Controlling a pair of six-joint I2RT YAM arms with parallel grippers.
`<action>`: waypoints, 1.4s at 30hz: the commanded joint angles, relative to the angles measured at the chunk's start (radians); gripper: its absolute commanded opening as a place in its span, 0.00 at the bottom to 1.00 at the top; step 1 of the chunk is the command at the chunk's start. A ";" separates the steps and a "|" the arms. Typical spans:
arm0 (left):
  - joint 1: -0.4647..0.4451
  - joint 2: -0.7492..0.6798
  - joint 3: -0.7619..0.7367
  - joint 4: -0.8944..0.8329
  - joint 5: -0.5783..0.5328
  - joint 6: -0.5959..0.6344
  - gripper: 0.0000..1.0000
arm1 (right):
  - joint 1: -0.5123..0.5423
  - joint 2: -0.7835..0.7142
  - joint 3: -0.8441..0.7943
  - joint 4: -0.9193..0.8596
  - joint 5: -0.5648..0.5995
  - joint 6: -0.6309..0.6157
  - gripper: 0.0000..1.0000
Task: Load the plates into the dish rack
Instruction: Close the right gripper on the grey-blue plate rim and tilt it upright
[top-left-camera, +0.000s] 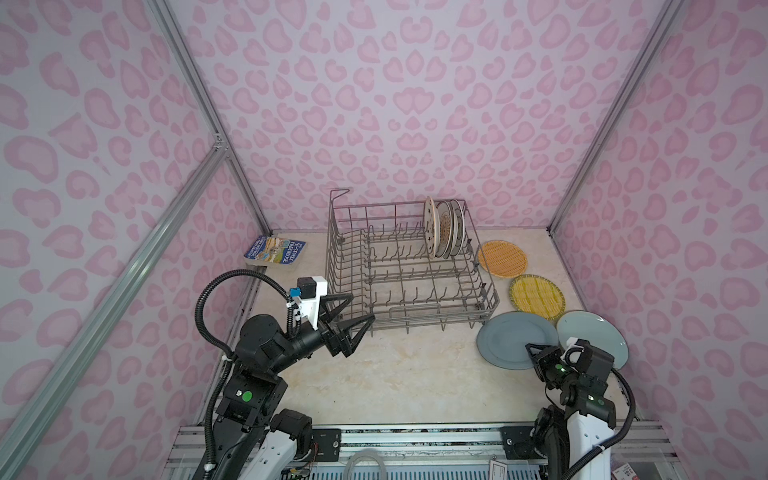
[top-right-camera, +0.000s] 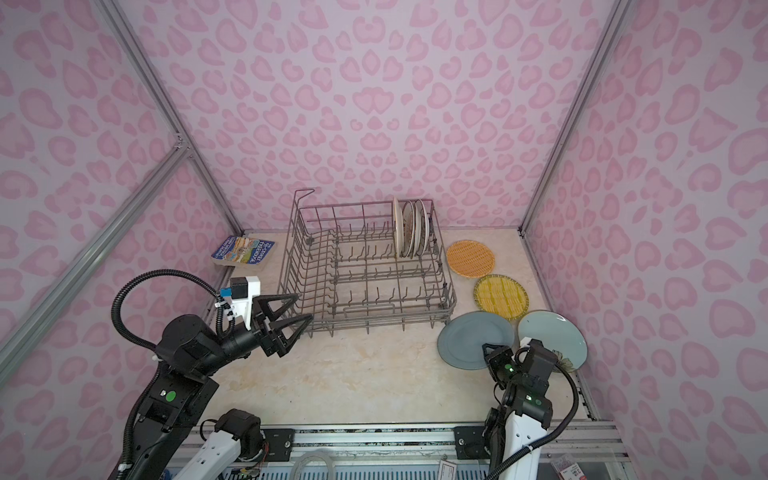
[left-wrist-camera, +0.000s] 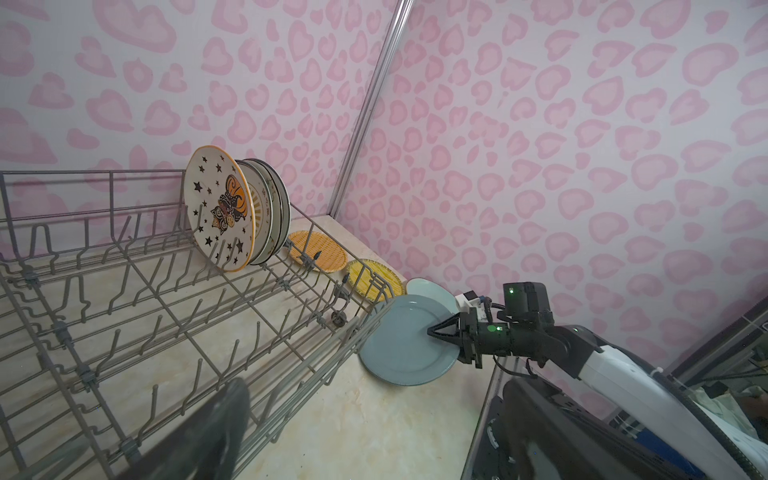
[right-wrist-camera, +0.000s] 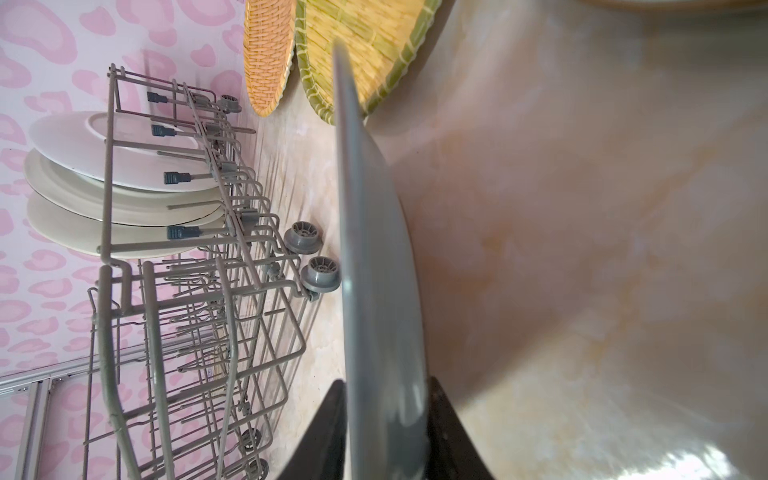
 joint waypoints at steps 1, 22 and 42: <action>0.002 -0.003 0.003 0.022 0.008 0.013 0.97 | 0.008 -0.003 0.022 0.029 -0.013 -0.006 0.21; 0.002 -0.019 0.001 0.028 0.001 0.008 0.97 | 0.009 0.020 0.222 -0.172 0.302 -0.041 0.00; 0.002 -0.004 -0.009 0.049 -0.001 -0.015 0.97 | 0.009 0.148 0.630 -0.153 0.426 -0.009 0.00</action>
